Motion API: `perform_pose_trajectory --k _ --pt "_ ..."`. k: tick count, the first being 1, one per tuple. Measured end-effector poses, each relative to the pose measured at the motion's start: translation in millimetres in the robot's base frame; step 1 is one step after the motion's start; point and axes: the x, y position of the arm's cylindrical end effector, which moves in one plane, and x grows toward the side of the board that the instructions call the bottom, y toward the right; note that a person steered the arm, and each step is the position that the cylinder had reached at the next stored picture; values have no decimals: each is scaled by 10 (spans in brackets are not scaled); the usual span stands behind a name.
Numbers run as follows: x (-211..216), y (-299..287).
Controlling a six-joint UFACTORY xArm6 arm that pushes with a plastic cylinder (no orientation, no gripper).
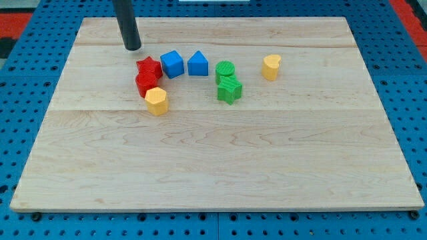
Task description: Slide the blue cube away from the red star
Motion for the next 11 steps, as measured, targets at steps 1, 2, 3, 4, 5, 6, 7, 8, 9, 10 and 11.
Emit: perform_pose_trajectory --k 1,2,3,4,5,6,7,8,9,10,11 --pt "0 127" --pt "4 336" --pt "14 524" --pt "38 470" --pt "71 184" --pt "215 145" --pt "330 230" --pt "330 312" --pt "326 422" --pt "326 680" --pt "274 836"
